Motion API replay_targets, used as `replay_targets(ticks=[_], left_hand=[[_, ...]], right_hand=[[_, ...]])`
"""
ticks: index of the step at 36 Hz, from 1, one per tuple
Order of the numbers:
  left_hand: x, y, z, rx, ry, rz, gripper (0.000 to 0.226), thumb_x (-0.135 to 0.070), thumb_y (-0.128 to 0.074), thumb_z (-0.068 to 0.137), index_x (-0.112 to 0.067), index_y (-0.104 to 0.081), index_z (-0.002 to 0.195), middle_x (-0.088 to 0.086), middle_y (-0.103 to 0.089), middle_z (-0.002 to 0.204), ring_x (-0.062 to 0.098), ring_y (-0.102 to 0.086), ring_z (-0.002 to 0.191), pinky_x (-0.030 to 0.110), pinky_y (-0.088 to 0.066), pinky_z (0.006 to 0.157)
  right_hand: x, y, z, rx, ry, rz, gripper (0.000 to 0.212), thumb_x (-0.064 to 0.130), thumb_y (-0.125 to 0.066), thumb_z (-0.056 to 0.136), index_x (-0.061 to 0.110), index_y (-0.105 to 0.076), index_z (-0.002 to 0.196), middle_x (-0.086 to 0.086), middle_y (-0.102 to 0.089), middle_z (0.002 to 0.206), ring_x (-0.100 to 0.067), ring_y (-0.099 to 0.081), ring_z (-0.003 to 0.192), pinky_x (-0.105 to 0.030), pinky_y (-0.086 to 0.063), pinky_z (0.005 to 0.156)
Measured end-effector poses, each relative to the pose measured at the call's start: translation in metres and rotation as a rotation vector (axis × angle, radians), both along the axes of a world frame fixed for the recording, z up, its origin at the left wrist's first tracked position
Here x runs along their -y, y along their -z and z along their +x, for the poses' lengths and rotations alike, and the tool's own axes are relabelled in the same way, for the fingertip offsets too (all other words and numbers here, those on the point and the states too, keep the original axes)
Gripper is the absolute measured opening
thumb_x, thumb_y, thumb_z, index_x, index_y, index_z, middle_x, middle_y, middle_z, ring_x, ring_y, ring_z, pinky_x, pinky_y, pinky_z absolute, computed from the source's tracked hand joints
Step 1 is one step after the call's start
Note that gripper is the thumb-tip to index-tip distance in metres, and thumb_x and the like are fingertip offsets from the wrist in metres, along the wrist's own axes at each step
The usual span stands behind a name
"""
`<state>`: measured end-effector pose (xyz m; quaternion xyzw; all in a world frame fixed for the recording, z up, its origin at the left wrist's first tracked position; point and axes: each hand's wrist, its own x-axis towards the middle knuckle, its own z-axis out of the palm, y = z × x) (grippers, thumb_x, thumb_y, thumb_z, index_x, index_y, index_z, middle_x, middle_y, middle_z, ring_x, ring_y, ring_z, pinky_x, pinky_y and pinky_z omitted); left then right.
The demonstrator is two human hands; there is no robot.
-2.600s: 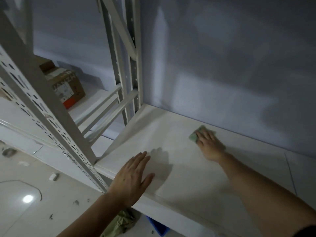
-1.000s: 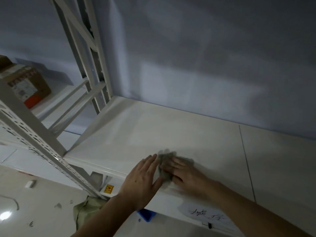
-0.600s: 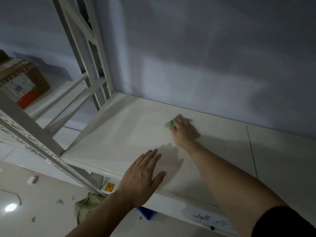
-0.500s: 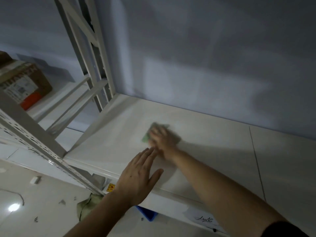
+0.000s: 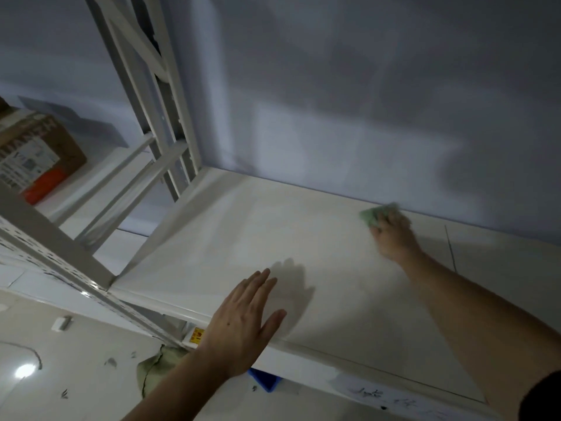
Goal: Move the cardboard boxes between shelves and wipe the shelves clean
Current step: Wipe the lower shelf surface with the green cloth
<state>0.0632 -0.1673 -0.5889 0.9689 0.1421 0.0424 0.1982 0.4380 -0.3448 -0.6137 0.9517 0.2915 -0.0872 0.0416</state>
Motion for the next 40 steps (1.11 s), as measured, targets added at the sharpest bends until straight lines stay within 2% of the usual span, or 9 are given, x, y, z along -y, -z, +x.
replay_targets(ticks=[5, 10, 14, 17, 23, 28, 31, 35, 40], left_hand=[[0.013, -0.003, 0.012, -0.005, 0.052, -0.004, 0.07, -0.066, -0.018, 0.105, -0.027, -0.021, 0.162, -0.012, -0.009, 0.169, 0.002, -0.003, 0.155, 0.016, 0.011, 0.118], [0.031, -0.01, 0.032, -0.01, 0.11, -0.034, 0.071, -0.065, -0.018, 0.104, -0.023, -0.032, 0.159, -0.006, -0.025, 0.167, 0.012, -0.022, 0.154, 0.023, -0.005, 0.126], [0.056, -0.013, 0.046, -0.008, 0.147, -0.069, 0.075, -0.069, -0.011, 0.103, -0.024, -0.034, 0.158, -0.005, -0.024, 0.167, 0.012, -0.021, 0.154, 0.03, -0.012, 0.127], [0.072, -0.008, 0.049, -0.025, 0.167, -0.033, 0.072, -0.068, -0.017, 0.104, -0.024, -0.032, 0.159, -0.005, -0.022, 0.167, 0.009, -0.02, 0.154, 0.028, -0.009, 0.127], [0.096, -0.01, 0.049, -0.05, 0.116, -0.016, 0.084, -0.075, -0.001, 0.095, -0.029, -0.019, 0.162, -0.01, -0.01, 0.17, 0.005, -0.006, 0.156, 0.019, 0.006, 0.121], [0.112, -0.007, 0.056, -0.049, 0.097, 0.0, 0.072, -0.068, -0.015, 0.103, -0.028, -0.021, 0.162, -0.01, -0.012, 0.169, -0.001, -0.003, 0.152, 0.016, 0.011, 0.117], [0.12, -0.01, 0.061, -0.026, 0.085, -0.043, 0.066, -0.064, -0.018, 0.105, -0.03, -0.024, 0.161, -0.015, -0.013, 0.165, -0.004, -0.003, 0.149, 0.019, 0.003, 0.123], [0.129, -0.01, 0.065, -0.047, 0.044, -0.053, 0.081, -0.075, -0.002, 0.096, -0.032, -0.016, 0.163, -0.015, -0.004, 0.168, -0.007, 0.007, 0.146, 0.012, 0.014, 0.113], [0.137, -0.004, 0.064, -0.044, 0.002, -0.037, 0.086, -0.079, 0.0, 0.094, -0.03, -0.015, 0.163, -0.018, 0.0, 0.166, -0.007, 0.009, 0.146, 0.013, 0.015, 0.115]], right_hand=[[-0.018, 0.005, -0.107, -0.172, -0.317, 0.061, 0.105, 0.08, 0.021, 0.08, 0.028, -0.017, 0.163, -0.004, -0.008, 0.171, -0.036, -0.005, 0.157, -0.043, -0.005, 0.125], [0.003, 0.008, -0.223, -0.247, -0.714, 0.213, 0.059, 0.057, -0.012, 0.108, 0.039, 0.009, 0.16, 0.007, 0.02, 0.169, -0.018, 0.02, 0.155, -0.039, 0.008, 0.126], [0.032, 0.003, -0.204, -0.22, -0.792, 0.219, 0.053, 0.039, -0.025, 0.112, 0.033, -0.013, 0.163, 0.006, 0.004, 0.172, -0.017, 0.007, 0.158, -0.034, 0.001, 0.127], [0.054, 0.011, -0.137, -0.061, -0.598, 0.196, 0.052, 0.039, -0.034, 0.103, 0.023, -0.05, 0.15, -0.004, -0.036, 0.163, -0.03, -0.029, 0.151, -0.039, -0.021, 0.123], [0.088, -0.003, -0.033, -0.093, -0.05, 0.138, 0.051, 0.031, -0.026, 0.111, 0.015, -0.027, 0.16, -0.009, -0.014, 0.169, -0.038, -0.013, 0.154, -0.044, -0.018, 0.124], [0.074, 0.018, -0.13, 0.022, -0.544, 0.287, 0.049, 0.026, -0.07, 0.092, 0.015, -0.062, 0.138, -0.014, -0.054, 0.149, -0.04, -0.044, 0.142, -0.053, -0.028, 0.122], [0.102, 0.008, -0.182, -0.122, -0.717, 0.266, 0.054, 0.039, -0.031, 0.11, 0.029, -0.02, 0.162, 0.005, 0.0, 0.171, -0.018, 0.011, 0.157, -0.038, 0.014, 0.125], [0.13, 0.007, -0.137, -0.075, -0.819, 0.302, 0.045, 0.026, -0.049, 0.105, 0.024, -0.045, 0.149, -0.001, -0.032, 0.165, -0.028, -0.022, 0.155, -0.046, -0.019, 0.124], [0.162, 0.046, 0.072, -0.046, -0.189, 0.311, 0.047, 0.017, -0.035, 0.093, 0.016, -0.064, 0.131, -0.016, -0.052, 0.146, -0.042, -0.045, 0.138, -0.058, -0.039, 0.113]])
